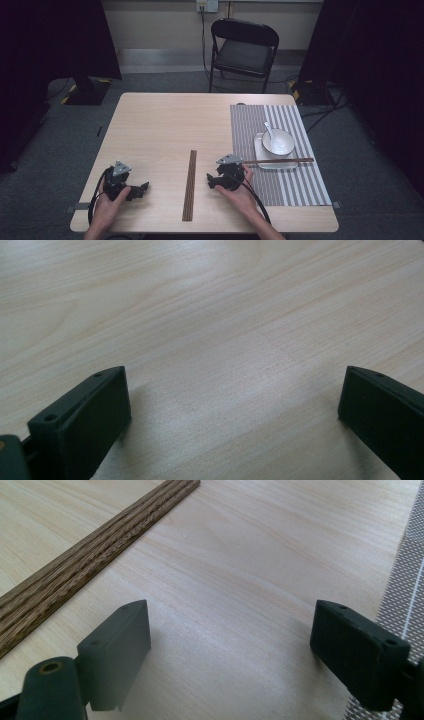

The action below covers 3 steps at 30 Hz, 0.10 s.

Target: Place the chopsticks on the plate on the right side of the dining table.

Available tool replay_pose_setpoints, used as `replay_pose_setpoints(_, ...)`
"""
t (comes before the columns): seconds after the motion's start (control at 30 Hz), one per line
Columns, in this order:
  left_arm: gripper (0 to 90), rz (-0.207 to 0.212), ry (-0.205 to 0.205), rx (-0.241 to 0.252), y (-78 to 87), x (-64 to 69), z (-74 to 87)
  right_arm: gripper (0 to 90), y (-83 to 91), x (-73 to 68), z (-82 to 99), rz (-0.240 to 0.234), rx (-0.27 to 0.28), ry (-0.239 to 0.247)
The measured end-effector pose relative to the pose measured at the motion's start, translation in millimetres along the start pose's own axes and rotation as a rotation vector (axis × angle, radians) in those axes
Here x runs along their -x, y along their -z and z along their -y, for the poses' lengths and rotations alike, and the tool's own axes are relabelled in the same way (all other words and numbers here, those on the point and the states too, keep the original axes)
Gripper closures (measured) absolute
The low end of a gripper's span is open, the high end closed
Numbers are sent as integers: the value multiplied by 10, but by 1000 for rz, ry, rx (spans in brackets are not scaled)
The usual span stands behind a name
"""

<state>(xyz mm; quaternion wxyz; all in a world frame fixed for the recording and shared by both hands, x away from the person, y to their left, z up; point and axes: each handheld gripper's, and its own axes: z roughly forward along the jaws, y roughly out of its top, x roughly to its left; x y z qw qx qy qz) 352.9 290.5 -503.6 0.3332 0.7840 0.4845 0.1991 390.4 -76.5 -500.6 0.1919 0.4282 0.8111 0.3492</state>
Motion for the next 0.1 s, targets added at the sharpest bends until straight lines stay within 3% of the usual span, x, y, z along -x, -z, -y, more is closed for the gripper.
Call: replay_pose_setpoints(0.1,0,0,0,0,0,0,0,157,0,0,1,0,0,0)
